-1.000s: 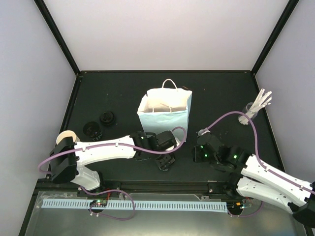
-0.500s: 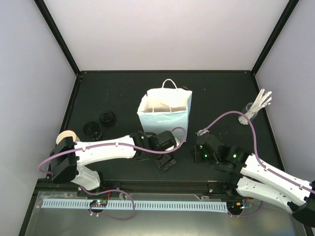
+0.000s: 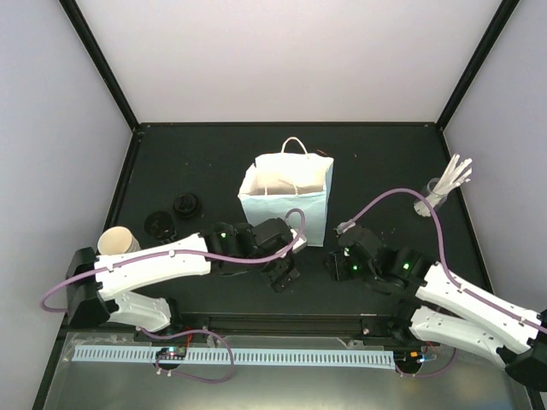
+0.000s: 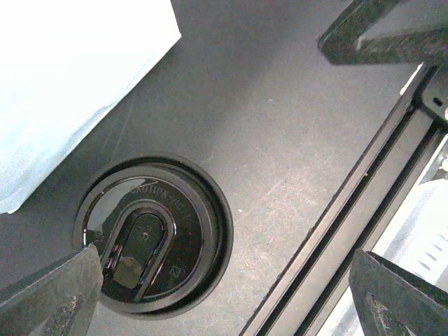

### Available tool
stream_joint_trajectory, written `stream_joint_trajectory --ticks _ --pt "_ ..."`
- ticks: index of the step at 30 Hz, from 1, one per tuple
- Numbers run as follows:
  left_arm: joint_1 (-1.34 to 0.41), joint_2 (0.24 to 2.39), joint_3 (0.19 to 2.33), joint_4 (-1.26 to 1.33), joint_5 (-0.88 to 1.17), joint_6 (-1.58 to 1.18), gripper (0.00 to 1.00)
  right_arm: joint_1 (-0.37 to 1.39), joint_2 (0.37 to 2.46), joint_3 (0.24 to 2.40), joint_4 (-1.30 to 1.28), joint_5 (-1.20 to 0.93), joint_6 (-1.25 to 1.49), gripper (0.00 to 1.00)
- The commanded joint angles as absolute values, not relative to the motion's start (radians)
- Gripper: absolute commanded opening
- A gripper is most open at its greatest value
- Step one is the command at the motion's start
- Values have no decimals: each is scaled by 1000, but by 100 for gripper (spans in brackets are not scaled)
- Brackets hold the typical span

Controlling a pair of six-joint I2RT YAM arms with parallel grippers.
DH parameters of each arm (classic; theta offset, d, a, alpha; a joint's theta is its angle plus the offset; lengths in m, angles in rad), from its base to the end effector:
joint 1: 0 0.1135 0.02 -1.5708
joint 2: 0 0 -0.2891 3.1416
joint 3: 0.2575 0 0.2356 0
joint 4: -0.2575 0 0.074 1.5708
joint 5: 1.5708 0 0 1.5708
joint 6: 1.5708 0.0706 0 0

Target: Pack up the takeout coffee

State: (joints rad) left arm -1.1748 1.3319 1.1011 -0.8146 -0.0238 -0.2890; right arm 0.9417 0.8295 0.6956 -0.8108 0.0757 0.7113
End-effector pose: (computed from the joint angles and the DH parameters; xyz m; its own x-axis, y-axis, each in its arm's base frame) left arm 0.1017 -0.2389 0.2756 -0.5814 0.6520 -0.4866 0.7846 0.6076 -0.1232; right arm 0.0886 0.1126 0.2388 -0.8705 -0.0899 -0.4839 -0.2797 0.8993 0.3361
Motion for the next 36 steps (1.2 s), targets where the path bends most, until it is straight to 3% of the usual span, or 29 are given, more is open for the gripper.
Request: stream_joint_trajectory --ticks 1,3,9,11,16,26,36 --pt "-1160 1272 1162 -859 -36 -318 99 938 846 742 -812 47 676 53" --pt "-1143 1227 1167 -867 -36 -339 99 939 860 755 -803 11 642 58" --pt "-1030 1052 1115 -845 -30 -408 99 956 925 813 -812 -35 607 93" --pt "-992 983 1081 -817 -33 -423 99 979 943 832 -811 -24 607 100" --pt "-879 843 1039 -828 -56 -488 99 1068 1017 897 -829 35 611 100" --pt "-672 788 976 -864 52 -509 99 1216 1264 1059 -858 86 582 100" --pt "-619 758 980 -893 44 -491 99 1242 1430 1167 -882 131 569 98"
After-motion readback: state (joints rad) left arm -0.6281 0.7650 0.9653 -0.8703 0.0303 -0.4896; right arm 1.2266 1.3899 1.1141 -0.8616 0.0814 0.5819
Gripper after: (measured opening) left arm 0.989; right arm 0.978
